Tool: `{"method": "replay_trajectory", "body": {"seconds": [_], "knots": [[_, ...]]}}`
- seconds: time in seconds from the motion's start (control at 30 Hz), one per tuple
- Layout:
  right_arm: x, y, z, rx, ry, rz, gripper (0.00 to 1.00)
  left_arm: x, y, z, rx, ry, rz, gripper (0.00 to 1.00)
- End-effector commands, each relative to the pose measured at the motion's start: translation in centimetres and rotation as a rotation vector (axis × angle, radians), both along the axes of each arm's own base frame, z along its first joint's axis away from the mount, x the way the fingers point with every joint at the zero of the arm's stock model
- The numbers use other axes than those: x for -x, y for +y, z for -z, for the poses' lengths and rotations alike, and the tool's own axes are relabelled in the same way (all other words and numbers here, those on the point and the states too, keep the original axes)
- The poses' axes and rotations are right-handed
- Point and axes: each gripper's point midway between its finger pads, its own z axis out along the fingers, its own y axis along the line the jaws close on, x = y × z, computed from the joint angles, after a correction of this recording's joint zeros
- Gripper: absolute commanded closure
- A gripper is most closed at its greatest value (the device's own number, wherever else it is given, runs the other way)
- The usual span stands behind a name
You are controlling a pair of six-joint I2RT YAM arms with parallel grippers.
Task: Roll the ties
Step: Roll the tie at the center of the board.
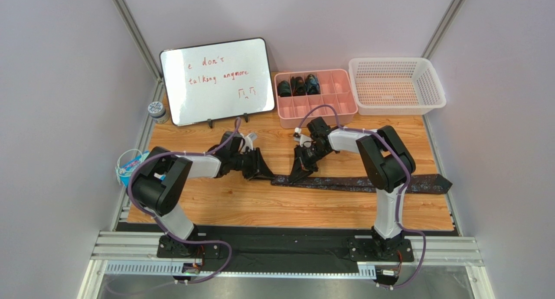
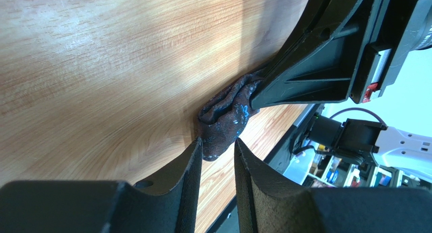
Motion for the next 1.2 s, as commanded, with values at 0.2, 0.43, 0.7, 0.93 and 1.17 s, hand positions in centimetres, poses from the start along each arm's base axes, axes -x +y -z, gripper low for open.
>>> {"method": "replay_trajectory", "body": {"seconds": [0.2, 0.43, 0.7, 0.93, 1.17], "knots": [[-0.3, -1.2, 2.6, 0.103, -0.017, 0.007, 1.0, 0.0, -0.3, 0.3, 0.004, 0.004, 0.021, 0.69], [-0.4, -1.1, 2.7, 0.105, -0.012, 0.007, 1.0, -0.5, -1.8, -3.0, 0.115, -0.046, 0.042, 0.93], [-0.5, -1.2, 2.7, 0.106, -0.007, 0.012, 1.0, 0.2, -4.5, -5.3, 0.18, -0.074, 0.094, 1.0], [-0.5, -1.0, 2.5, 0.097, -0.012, 0.013, 1.0, 0.0, -6.5, -4.0, 0.171, -0.065, 0.11, 1.0], [-0.4, -0.9, 2.3, 0.085, -0.01, 0.007, 1.0, -0.1, -6.8, -0.1, 0.066, -0.016, 0.106, 1.0]]}}
